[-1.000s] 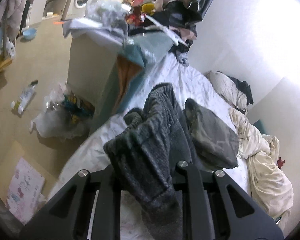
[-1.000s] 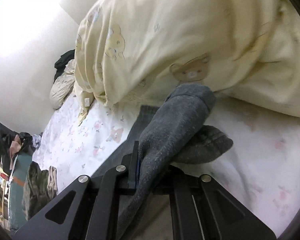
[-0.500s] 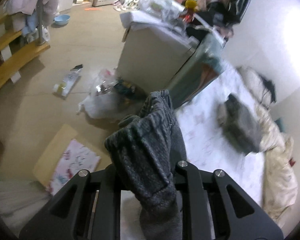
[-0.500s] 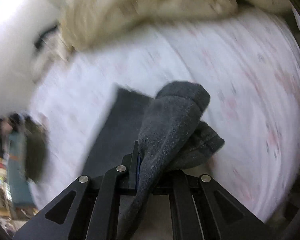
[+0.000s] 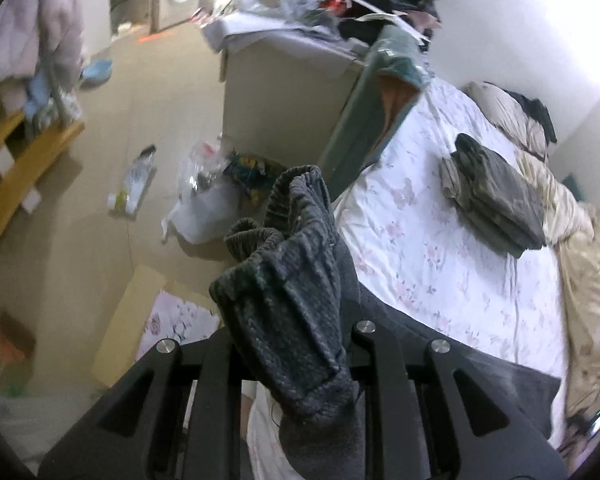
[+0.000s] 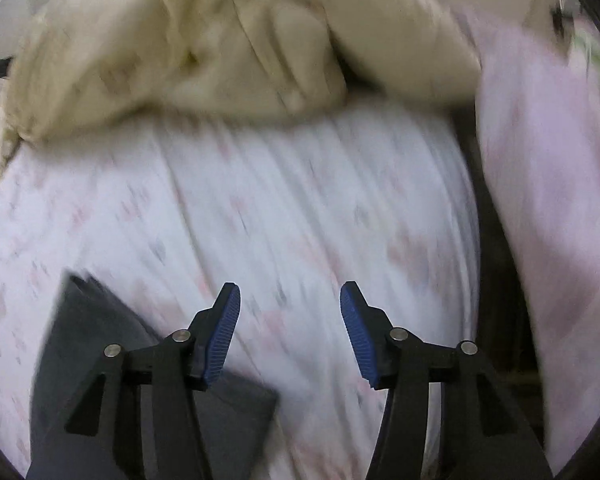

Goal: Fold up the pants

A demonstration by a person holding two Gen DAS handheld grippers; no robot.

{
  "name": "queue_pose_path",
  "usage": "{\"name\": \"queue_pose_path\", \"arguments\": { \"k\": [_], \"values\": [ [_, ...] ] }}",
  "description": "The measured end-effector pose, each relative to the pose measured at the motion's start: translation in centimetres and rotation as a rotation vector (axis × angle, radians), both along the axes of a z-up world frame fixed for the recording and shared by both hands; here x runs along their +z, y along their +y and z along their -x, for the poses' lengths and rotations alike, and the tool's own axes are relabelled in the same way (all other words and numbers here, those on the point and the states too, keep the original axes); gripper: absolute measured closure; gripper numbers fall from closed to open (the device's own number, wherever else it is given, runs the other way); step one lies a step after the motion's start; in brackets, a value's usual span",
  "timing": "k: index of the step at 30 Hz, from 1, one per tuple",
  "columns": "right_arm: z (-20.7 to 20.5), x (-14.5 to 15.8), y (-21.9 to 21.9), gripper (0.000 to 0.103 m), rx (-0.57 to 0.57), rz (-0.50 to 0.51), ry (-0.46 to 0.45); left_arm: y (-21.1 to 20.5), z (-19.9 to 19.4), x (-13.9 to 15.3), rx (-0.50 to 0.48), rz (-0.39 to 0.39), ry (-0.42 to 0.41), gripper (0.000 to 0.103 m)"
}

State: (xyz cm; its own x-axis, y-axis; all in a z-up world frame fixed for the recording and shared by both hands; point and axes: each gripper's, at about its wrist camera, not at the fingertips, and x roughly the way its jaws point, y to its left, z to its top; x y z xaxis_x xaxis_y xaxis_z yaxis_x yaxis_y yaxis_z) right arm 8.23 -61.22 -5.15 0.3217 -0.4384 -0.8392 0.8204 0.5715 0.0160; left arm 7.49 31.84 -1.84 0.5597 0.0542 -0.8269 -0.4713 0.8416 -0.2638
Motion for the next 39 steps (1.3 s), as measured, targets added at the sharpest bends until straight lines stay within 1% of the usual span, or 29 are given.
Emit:
{"name": "queue_pose_path", "arguments": {
  "k": [1, 2, 3, 4, 6, 9, 10, 11, 13, 14, 15, 16, 18, 20, 22, 24, 25, 26, 27, 28, 29, 31, 33, 34, 37, 39],
  "values": [
    [-1.9, -0.3, 0.2, 0.046, 0.133, -0.079, -0.043, -0.1, -0.2, 0.0, -0.001, -0.004, 0.002, 0.088],
    [-3.6, -0.9, 0.6, 0.046, 0.237, -0.160, -0.058, -0.1, -0.3, -0.1, 0.001, -0.009, 0.008, 0.088],
    [-5.3, -1.5, 1.3, 0.046, 0.328, -0.223, -0.055, 0.0, -0.5, -0.1, 0.002, -0.011, 0.012, 0.088],
    [-6.9, -1.9, 2.3, 0.047, 0.383, -0.228, -0.026, 0.0, -0.6, -0.1, 0.005, -0.012, 0.014, 0.088],
    [-9.3, -2.5, 3.6, 0.047, 0.468, -0.218, -0.010, 0.0, -0.5, -0.2, 0.019, -0.016, 0.022, 0.088],
    [-12.4, -4.4, 4.2, 0.049, 0.540, -0.201, 0.071, 0.0, -0.7, -0.4, 0.025, -0.019, 0.033, 0.088],
    [-12.3, -4.8, 4.5, 0.049, 0.551, -0.186, 0.092, 0.1, -0.8, -0.5, 0.027, -0.021, 0.036, 0.088],
    [-12.8, -5.2, 4.5, 0.063, 0.572, -0.190, 0.100, 0.1, -0.8, -0.6, 0.029, -0.025, 0.040, 0.088],
    [-13.2, -5.7, 4.5, 0.096, 0.629, -0.230, 0.095, 0.1, -1.0, -0.8, 0.030, -0.036, 0.052, 0.088],
    [-12.9, -5.6, 4.8, 0.097, 0.676, -0.236, 0.059, 0.1, -1.0, -0.9, 0.025, -0.035, 0.056, 0.088],
    [-13.0, -4.9, 5.0, 0.097, 0.702, -0.200, 0.038, 0.2, -1.1, -1.0, 0.025, -0.037, 0.061, 0.088],
    [-13.2, -4.6, 4.4, 0.097, 0.678, -0.174, 0.027, 0.3, -1.1, -1.1, 0.029, -0.044, 0.069, 0.088],
    [-13.4, -4.3, 2.7, 0.097, 0.624, -0.195, -0.030, 0.7, -1.0, -1.4, 0.050, -0.031, 0.079, 0.088],
    [-14.2, -4.9, 2.5, 0.097, 0.616, -0.168, -0.009, 1.1, -0.9, -1.6, 0.069, -0.031, 0.092, 0.088],
    [-15.2, -6.3, 2.9, 0.097, 0.618, -0.151, 0.040, 1.1, -0.9, -1.8, 0.073, -0.033, 0.102, 0.088],
    [-15.5, -7.5, 3.0, 0.093, 0.614, -0.166, 0.096, 1.0, -0.9, -1.9, 0.075, -0.038, 0.106, 0.088],
    [-15.5, -7.7, 2.9, 0.087, 0.613, -0.171, 0.127, 1.0, -0.9, -1.9, 0.074, -0.037, 0.104, 0.088],
    [-15.3, -7.4, 2.7, 0.070, 0.613, -0.173, 0.141, 1.0, -0.9, -1.8, 0.071, -0.036, 0.102, 0.088],
    [-15.1, -6.8, 2.4, 0.060, 0.614, -0.182, 0.150, 0.9, -0.9, -1.8, 0.067, -0.036, 0.099, 0.088],
    [-14.7, -5.9, 1.9, 0.040, 0.616, -0.196, 0.162, 0.9, -1.0, -1.7, 0.064, -0.036, 0.097, 0.088],
    [-14.2, -4.9, 1.5, 0.034, 0.618, -0.187, 0.187, 0.8, -1.0, -1.7, 0.058, -0.034, 0.094, 0.088],
    [-12.8, -3.7, 0.9, 0.034, 0.611, -0.182, 0.253, 0.8, -1.0, -1.6, 0.053, -0.028, 0.091, 0.088],
    [-10.7, -3.3, 0.4, 0.034, 0.591, -0.220, 0.319, 1.0, -0.9, -1.6, 0.049, -0.013, 0.087, 0.088],
    [-9.5, -3.2, 0.2, 0.034, 0.575, -0.242, 0.331, 1.1, -0.8, -1.5, 0.049, -0.005, 0.085, 0.088],
    [-6.3, -4.7, 0.0, 0.028, 0.493, -0.360, 0.402, 1.2, -0.6, -1.5, 0.044, 0.019, 0.077, 0.088],
    [-4.4, -5.5, 0.6, 0.028, 0.479, -0.370, 0.458, 1.1, -0.6, -1.4, 0.036, 0.028, 0.070, 0.088]
  ]
}}
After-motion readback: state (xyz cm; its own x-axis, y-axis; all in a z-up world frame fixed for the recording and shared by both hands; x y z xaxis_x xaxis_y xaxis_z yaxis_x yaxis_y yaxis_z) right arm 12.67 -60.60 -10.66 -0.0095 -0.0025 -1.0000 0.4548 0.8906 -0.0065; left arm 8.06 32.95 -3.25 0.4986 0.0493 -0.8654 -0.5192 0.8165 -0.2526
